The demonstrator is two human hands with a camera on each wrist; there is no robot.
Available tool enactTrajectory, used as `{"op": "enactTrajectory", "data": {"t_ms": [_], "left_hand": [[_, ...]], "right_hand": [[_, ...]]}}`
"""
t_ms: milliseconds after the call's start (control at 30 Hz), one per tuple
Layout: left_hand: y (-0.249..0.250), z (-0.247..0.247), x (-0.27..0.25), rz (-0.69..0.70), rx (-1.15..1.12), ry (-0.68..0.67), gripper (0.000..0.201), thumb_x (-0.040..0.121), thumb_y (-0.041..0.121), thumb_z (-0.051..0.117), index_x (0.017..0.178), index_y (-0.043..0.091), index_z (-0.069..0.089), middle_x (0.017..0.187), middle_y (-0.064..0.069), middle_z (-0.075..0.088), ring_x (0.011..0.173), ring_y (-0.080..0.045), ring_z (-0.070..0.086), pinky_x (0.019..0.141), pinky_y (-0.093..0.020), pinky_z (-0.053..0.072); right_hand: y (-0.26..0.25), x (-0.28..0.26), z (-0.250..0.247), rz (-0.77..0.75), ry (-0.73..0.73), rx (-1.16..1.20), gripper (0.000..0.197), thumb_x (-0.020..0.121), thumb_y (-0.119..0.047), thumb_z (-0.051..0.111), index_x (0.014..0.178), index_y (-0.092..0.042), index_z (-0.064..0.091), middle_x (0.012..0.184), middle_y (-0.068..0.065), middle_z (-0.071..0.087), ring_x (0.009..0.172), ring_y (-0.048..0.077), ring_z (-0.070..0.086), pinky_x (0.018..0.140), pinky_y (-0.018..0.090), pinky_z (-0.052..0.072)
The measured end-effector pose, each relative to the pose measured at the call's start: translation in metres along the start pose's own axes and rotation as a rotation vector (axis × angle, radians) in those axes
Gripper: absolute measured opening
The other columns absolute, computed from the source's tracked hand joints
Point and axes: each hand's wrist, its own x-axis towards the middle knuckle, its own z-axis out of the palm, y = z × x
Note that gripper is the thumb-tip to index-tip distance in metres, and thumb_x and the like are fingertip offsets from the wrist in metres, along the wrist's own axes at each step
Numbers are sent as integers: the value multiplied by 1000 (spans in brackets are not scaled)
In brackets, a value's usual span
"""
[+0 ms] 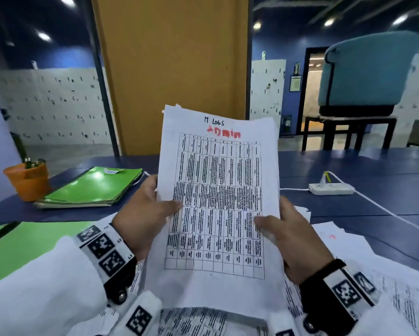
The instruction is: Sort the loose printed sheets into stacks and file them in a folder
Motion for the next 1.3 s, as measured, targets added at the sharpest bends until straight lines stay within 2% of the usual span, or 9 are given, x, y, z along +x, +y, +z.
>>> {"op": "enactTrajectory", "data": {"t_ms": [200, 333, 433, 667, 800, 933, 1067, 1167, 1300], "left_hand": [[-1, 12, -5, 43, 85, 122, 44, 92, -14, 59, 125, 15, 54, 114, -4, 76, 108, -24, 72, 101, -46, 54], [8, 4, -4, 64, 201, 24, 29, 95, 0, 65, 120, 11, 57, 100, -8, 77, 79, -14, 71, 72, -26, 56], [8, -23, 11, -56, 414, -72, 31, 98, 33, 66, 117, 11, 57, 98, -10, 68, 80, -18, 61, 71, -34, 51], [-13, -120, 13, -415, 1504, -237, 81, 72, 82, 52, 91, 5, 63, 68, -7, 51, 63, -22, 50, 59, -29, 44], [-36, -150, 2, -604, 1756, -222, 88, 70, 94, 49, 100, 15, 74, 103, -8, 72, 88, -19, 60, 85, -29, 47], [-48, -163, -4, -641, 1693, -90, 71, 63, 90, 66, 90, 24, 66, 101, 2, 68, 98, -16, 64, 82, -24, 45], [-50, -170, 3, -673, 1529, 56, 116, 62, 70, 86, 145, 4, 38, 131, -6, 58, 114, -21, 60, 85, -30, 49], [-51, -180, 9, -634, 1571, 107, 92, 71, 52, 89, 137, 1, 50, 111, -5, 57, 97, -18, 58, 76, -26, 48], [-47, -195, 21, -579, 1577, 55, 51, 88, 35, 77, 129, 5, 66, 131, -11, 67, 121, -24, 63, 90, -25, 46]], "right_hand": [[0, -15, 23, -252, 33, -385, 43, 87, 3, 47, 109, -35, 48, 77, -17, 68, 53, 4, 55, 50, 20, 43], [6, -8, 20, -259, 154, -293, 47, 84, 7, 46, 111, -30, 53, 85, -12, 71, 60, 5, 62, 51, 22, 45], [10, 2, 4, -194, 220, -198, 49, 84, 10, 51, 111, -30, 57, 87, -12, 73, 65, 5, 67, 48, 19, 51], [17, 26, -37, -99, 407, 10, 51, 82, 10, 55, 118, -25, 57, 106, 2, 72, 91, 23, 68, 84, 38, 56], [21, 31, -45, -88, 433, 50, 52, 81, 10, 56, 123, -20, 59, 108, 5, 71, 100, 30, 67, 92, 43, 54], [24, 31, -49, -79, 462, 58, 42, 86, 7, 57, 121, -17, 58, 107, 6, 70, 93, 26, 66, 86, 35, 51], [33, 37, -56, -57, 478, 46, 39, 83, 0, 62, 114, -25, 58, 99, -3, 71, 91, 23, 66, 93, 43, 52], [35, 41, -63, -61, 481, 58, 41, 85, 1, 63, 122, -14, 55, 110, 9, 68, 96, 26, 63, 89, 40, 50], [37, 46, -74, -40, 506, 83, 37, 85, 0, 63, 118, -15, 55, 109, 8, 68, 88, 24, 61, 79, 35, 47]]}}
